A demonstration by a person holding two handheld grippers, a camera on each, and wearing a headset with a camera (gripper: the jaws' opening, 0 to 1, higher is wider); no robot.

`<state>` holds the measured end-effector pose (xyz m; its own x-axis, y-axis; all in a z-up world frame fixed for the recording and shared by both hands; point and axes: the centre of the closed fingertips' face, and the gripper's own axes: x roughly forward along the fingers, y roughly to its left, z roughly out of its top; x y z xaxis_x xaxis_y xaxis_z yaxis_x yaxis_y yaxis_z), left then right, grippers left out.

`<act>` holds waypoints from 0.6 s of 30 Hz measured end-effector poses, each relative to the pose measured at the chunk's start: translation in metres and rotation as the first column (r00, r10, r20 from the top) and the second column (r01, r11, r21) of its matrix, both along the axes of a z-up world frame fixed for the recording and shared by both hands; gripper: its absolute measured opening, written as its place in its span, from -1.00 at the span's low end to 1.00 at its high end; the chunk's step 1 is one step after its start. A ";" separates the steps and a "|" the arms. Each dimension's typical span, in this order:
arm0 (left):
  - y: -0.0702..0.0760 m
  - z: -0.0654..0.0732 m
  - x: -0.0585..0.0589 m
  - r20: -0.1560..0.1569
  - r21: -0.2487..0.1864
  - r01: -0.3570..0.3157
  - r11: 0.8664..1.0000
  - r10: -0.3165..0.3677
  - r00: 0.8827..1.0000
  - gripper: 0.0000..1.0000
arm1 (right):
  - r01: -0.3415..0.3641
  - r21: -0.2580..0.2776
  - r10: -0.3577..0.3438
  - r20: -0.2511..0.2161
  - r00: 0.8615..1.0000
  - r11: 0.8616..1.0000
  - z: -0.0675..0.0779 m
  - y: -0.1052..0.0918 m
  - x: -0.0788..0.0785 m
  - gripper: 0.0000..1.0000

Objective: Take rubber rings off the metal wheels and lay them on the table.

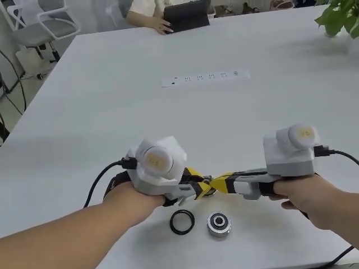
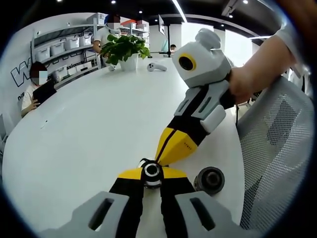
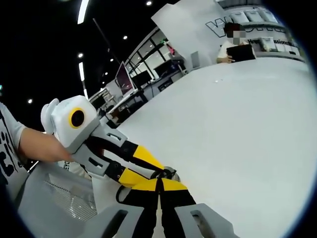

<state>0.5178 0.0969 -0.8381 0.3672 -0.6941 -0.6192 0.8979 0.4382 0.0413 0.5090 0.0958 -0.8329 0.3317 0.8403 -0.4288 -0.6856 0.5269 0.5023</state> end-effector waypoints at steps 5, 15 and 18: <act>0.000 0.000 0.000 0.000 -0.001 -0.005 1.000 0.005 1.000 -0.86 | -0.014 0.032 0.014 0.003 1.000 0.999 0.006 0.003 -0.003 -1.00; 0.000 0.000 0.000 -0.002 -0.004 -0.010 1.000 0.010 1.000 -0.86 | -0.029 0.079 0.031 -0.026 0.999 0.996 0.011 0.004 -0.008 -1.00; 0.000 0.000 0.000 -0.004 -0.005 -0.011 1.000 0.011 1.000 -0.86 | -0.032 0.101 0.036 -0.041 0.999 0.994 0.014 0.005 -0.011 -1.00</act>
